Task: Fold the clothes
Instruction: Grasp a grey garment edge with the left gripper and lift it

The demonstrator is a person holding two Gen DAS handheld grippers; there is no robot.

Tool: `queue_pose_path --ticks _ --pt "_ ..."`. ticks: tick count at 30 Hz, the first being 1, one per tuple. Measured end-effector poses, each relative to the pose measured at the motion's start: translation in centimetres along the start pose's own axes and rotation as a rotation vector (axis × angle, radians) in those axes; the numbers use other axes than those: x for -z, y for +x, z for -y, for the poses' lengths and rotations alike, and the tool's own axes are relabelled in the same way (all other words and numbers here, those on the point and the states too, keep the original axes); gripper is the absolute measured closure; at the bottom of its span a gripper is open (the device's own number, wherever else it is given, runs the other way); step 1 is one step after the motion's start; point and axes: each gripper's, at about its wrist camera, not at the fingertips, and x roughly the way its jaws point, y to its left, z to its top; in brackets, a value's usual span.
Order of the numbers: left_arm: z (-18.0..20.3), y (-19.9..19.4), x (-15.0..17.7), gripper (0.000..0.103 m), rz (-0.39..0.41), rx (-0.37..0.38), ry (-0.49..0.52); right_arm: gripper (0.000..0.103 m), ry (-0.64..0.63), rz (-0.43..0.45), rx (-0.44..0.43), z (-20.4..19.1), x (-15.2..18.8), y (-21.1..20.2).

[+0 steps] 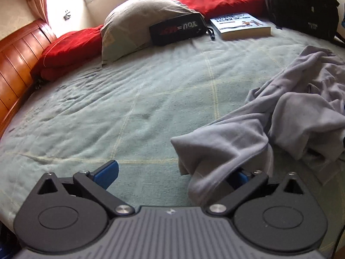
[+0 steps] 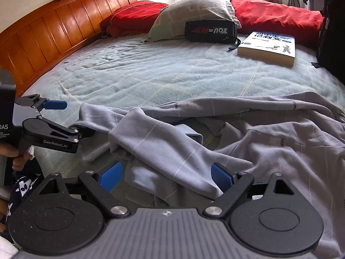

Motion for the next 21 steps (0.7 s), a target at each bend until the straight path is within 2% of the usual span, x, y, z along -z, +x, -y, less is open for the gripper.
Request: queue_pose_path --ticks 5,6,9,11,14,21 --pt "-1.4 0.4 0.0 0.000 0.013 -0.039 -0.043 0.010 0.006 -0.006 0.002 0.0 0.1 0.1" --pt "-1.7 0.5 0.0 0.001 0.012 -0.026 -0.055 0.010 0.005 -0.007 0.003 0.0 0.1 0.1" --pt "-2.6 -0.1 0.1 0.001 0.042 0.085 -0.091 0.010 0.005 -0.003 0.006 0.0 0.0 0.1" --pt "-2.8 0.0 0.1 0.001 0.051 0.094 -0.110 0.010 0.009 -0.001 0.006 0.0 -0.1 0.1" --pt "-2.6 0.9 0.1 0.001 0.020 0.060 -0.115 0.010 0.006 -0.002 0.005 -0.1 -0.2 0.3" --pt "-0.7 2.0 1.1 0.003 -0.032 0.214 -0.107 0.010 -0.007 -0.005 -0.001 -0.6 -0.2 0.4"
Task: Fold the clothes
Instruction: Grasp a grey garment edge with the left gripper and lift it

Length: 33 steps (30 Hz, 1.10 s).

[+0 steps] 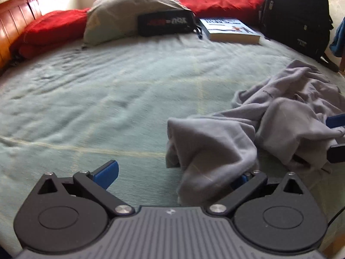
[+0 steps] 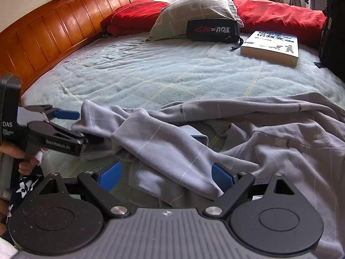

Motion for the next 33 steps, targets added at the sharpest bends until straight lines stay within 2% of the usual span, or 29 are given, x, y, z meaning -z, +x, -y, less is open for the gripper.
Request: queue_pose_path --ticks 2,4,6,10,11,16,25,33 --pt "0.0 -0.1 0.2 0.013 0.003 0.020 -0.015 0.010 -0.003 0.001 0.002 0.0 0.0 0.0" --pt "0.2 -0.5 0.3 0.033 0.008 0.056 -0.018 0.009 -0.005 0.002 0.004 0.0 0.1 -0.1" --pt "0.4 -0.9 0.3 0.048 0.014 0.093 -0.022 0.009 -0.005 0.004 0.005 0.1 0.1 -0.2" --pt "1.2 -1.1 0.4 0.068 0.024 0.103 0.011 0.009 -0.005 0.009 0.007 0.1 0.1 -0.3" --pt "1.2 -1.0 0.2 0.070 0.027 0.101 0.015 0.009 -0.005 0.010 0.008 0.1 0.1 -0.3" --pt "0.5 -1.5 -1.0 0.086 0.058 0.034 0.051 0.009 -0.004 0.016 0.010 0.2 0.2 -0.5" --pt "-2.2 -1.3 -6.6 0.094 0.182 -0.237 0.175 0.009 0.005 0.025 0.025 0.7 -0.2 -0.6" --pt "-5.2 1.6 -11.7 0.096 0.193 -0.382 0.215 0.009 0.022 0.028 0.049 1.4 -0.5 -0.7"
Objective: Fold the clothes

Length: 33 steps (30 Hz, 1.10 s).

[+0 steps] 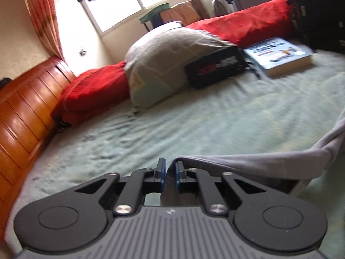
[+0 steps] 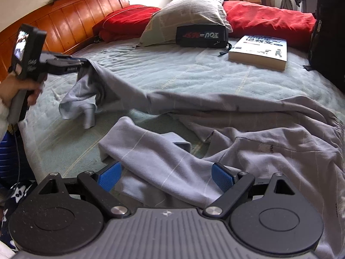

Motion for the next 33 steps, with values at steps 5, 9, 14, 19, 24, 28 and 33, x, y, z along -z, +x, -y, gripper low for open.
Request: queue_pose_path --ticks 5,9,14,19,24,28,33 --pt "-2.3 2.7 -2.5 0.096 0.005 -0.039 -0.037 0.009 0.020 0.000 0.025 0.6 -0.4 0.1" --pt "-3.7 3.2 -4.7 0.095 0.054 -0.052 -0.081 0.009 0.036 -0.001 0.041 1.0 -0.8 0.2" --pt "-3.0 2.0 -6.0 0.095 0.146 -0.035 -0.060 0.009 0.051 -0.010 0.049 1.4 -1.0 0.6" --pt "-0.7 0.8 -3.3 0.095 0.121 0.094 0.005 0.009 0.049 -0.024 0.039 1.4 -1.1 1.2" --pt "2.8 0.1 -0.4 0.093 0.069 0.265 0.126 0.009 0.048 -0.030 0.027 1.1 -1.3 1.7" --pt "5.2 0.0 1.1 0.085 0.006 0.399 0.197 0.008 0.046 -0.030 0.025 1.0 -1.3 1.6" --pt "5.4 -0.4 2.6 0.076 -0.018 0.394 0.187 0.007 0.050 -0.022 0.030 1.3 -1.3 1.3"
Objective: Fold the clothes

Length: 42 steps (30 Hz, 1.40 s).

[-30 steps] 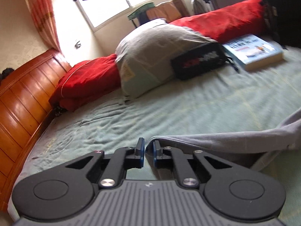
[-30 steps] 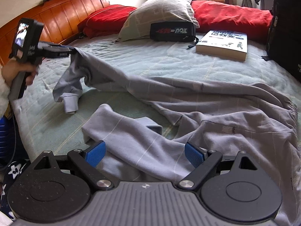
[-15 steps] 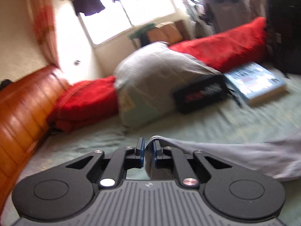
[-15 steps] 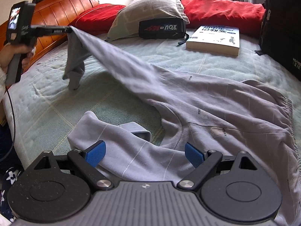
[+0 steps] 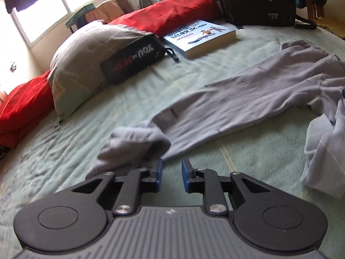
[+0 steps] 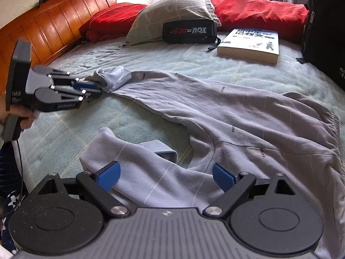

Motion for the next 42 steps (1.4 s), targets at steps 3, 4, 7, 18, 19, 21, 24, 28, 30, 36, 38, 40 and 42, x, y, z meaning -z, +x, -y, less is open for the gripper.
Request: queue_pose_path --ticks 3,4,7,18,19,21,24,28,30,36,38,40,42 --pt "-1.2 -0.7 1.2 0.065 0.002 -0.024 -0.038 0.006 0.015 0.009 -0.012 0.4 -0.3 -0.1" --pt "-1.7 -0.8 1.6 0.061 0.003 -0.047 -0.054 0.005 0.019 0.011 -0.016 0.5 -0.4 -0.1" --pt "-3.5 -0.8 2.9 0.052 0.001 -0.117 -0.117 0.004 0.022 0.020 -0.020 0.5 -0.8 0.0" --pt "-9.1 4.2 4.6 0.037 0.020 -0.094 -0.420 0.003 0.032 0.006 -0.014 0.5 -2.0 1.4" --pt "-9.3 4.9 4.6 0.034 0.007 -0.088 -0.436 0.003 0.035 0.001 -0.012 0.5 -2.1 1.6" --pt "-9.8 6.2 4.8 0.033 -0.013 -0.074 -0.468 0.003 0.039 -0.005 -0.010 0.5 -2.1 2.0" --pt "-10.2 6.7 5.4 0.033 -0.001 -0.055 -0.513 0.003 0.049 -0.015 -0.005 0.6 -2.1 2.4" --pt "-10.4 5.7 6.1 0.034 0.023 -0.017 -0.519 0.003 0.057 -0.026 0.003 0.8 -2.1 2.7" --pt "-10.6 5.2 6.7 0.034 0.039 0.000 -0.537 0.003 0.066 -0.030 0.006 0.9 -2.1 2.9" --pt "-10.9 4.6 6.8 0.070 0.067 0.005 -0.543 0.003 0.078 -0.040 0.006 0.9 -2.2 3.5" --pt "-10.7 4.3 6.4 0.077 0.072 -0.016 -0.501 0.003 0.072 -0.038 0.009 0.8 -2.2 3.4" --pt "-10.4 4.1 5.8 0.082 0.063 -0.070 -0.412 0.003 0.069 -0.034 0.012 0.8 -2.3 3.3" --pt "-10.3 3.9 5.2 0.085 0.047 -0.155 -0.297 0.003 0.069 -0.029 0.017 0.9 -2.4 3.2"
